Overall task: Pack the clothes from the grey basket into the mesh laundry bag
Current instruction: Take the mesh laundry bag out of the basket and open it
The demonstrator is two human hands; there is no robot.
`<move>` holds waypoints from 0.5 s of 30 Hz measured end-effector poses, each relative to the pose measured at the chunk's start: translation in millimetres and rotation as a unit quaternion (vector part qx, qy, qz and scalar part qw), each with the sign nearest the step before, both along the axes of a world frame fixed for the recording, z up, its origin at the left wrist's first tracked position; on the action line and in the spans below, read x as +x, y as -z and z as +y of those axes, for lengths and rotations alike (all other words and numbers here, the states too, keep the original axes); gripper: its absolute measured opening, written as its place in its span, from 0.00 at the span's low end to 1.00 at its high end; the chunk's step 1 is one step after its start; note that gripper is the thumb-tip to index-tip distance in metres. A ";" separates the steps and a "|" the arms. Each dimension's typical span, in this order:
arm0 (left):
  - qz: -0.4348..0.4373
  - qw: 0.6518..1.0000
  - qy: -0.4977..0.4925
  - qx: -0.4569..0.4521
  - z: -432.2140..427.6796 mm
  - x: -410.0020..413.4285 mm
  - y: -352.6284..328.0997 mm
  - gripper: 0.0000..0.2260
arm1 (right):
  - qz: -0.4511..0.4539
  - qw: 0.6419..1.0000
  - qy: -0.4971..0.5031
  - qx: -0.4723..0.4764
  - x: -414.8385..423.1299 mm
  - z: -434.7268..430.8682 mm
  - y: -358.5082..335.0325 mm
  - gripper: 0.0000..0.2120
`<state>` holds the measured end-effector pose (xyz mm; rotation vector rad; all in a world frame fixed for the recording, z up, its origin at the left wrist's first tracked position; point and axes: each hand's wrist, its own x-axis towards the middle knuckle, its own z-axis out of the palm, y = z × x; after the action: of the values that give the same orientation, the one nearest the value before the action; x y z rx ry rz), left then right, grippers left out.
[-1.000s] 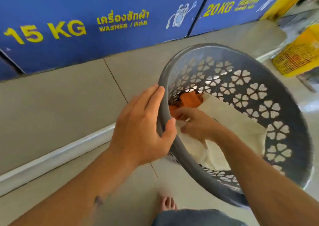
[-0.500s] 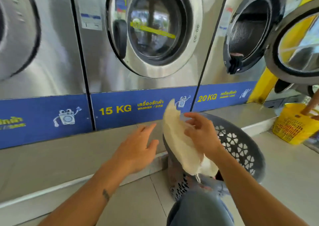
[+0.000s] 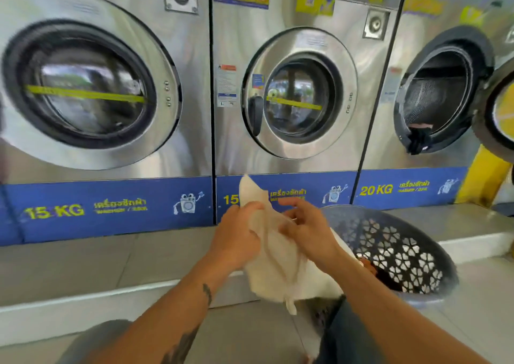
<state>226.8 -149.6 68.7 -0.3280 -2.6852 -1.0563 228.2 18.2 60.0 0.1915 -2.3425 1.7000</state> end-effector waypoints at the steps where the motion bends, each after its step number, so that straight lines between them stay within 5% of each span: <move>1: 0.014 1.000 -0.017 -0.005 -9.0 -0.9 1.7 0.27 | -0.005 1.000 0.003 0.020 -2.8 -3.9 1.1 0.21; 10: 0.030 0.994 -0.085 -0.057 -80.0 -32.7 17.3 0.23 | -0.050 0.979 -0.061 0.189 -43.9 -38.7 31.6 0.23; 15: -0.010 0.993 -0.043 -0.112 -72.8 -64.1 42.9 0.24 | -0.054 0.932 -0.055 0.354 -76.9 -30.8 55.3 0.28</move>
<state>162.7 -222.4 25.7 -0.2389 -2.8124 -0.7402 151.3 -12.5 4.7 0.3622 -2.9784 0.8351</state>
